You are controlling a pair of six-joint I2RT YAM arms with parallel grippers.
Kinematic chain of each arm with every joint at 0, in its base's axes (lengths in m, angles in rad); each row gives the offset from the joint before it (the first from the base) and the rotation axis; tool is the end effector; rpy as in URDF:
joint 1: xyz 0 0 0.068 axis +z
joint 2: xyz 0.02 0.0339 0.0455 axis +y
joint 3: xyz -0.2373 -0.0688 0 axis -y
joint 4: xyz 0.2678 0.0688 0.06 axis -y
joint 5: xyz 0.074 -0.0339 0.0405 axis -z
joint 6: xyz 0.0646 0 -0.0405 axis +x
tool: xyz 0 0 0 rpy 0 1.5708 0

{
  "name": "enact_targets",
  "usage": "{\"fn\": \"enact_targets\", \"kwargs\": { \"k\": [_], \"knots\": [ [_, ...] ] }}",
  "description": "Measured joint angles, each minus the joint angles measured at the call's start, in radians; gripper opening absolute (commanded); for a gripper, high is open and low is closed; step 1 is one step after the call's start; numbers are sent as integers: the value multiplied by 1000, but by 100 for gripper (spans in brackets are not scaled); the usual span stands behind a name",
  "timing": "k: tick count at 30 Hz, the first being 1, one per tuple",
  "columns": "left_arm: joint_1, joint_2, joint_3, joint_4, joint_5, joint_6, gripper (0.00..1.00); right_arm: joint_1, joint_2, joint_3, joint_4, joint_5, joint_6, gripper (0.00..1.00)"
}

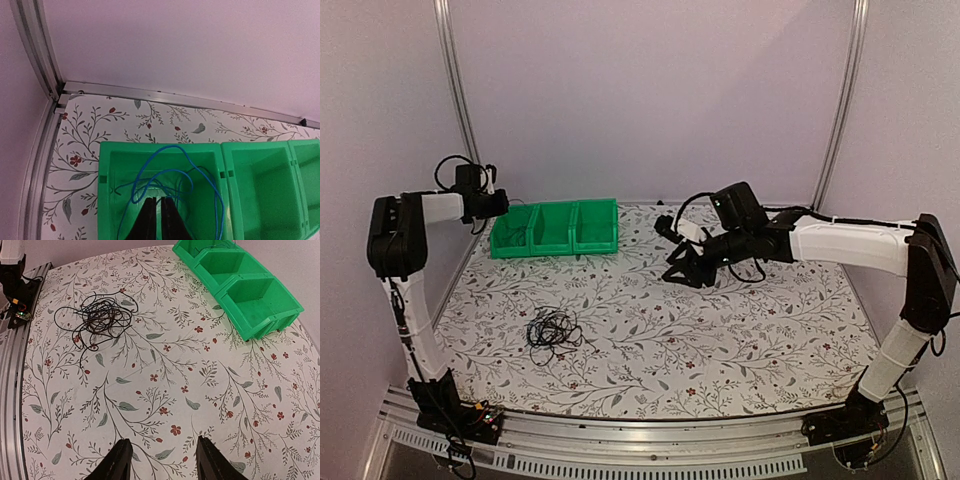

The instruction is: Untangle the cables

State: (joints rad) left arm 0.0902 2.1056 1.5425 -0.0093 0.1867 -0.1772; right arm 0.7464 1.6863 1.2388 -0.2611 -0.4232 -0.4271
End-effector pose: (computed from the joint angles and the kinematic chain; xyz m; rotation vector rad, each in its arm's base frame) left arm 0.5140 0.0344 0.1510 -0.1770 2.1351 -0.2509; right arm 0.2871 0.3017 0.2009 -1.4472 1.7706 0.6490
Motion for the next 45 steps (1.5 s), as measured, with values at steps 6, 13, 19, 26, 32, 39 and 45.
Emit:
{"fn": "enact_targets", "kwargs": {
  "k": [6,13,19,26,32,39,45],
  "knots": [
    [-13,-31,-46,-26,-66,2,1,5,0,-6,0,0,-5,48],
    [-51,-32,-64,-65,-89,5,3,6,-6,-35,7,1,-8,48],
    [-66,-28,-22,-143,-113,-9,7,6,-13,-49,8,2,-11,48],
    [-69,-123,-48,-207,-154,-21,33,6,-26,-49,14,3,-26,51],
    [-131,-439,-193,-224,-166,3,52,6,-27,-40,12,-5,-61,54],
    [-352,-703,-373,-274,-111,0,51,7,17,112,-33,-53,-127,54],
    [-443,-721,-512,-444,-104,-125,52,39,164,269,-111,-115,-141,57]
  ]
}}
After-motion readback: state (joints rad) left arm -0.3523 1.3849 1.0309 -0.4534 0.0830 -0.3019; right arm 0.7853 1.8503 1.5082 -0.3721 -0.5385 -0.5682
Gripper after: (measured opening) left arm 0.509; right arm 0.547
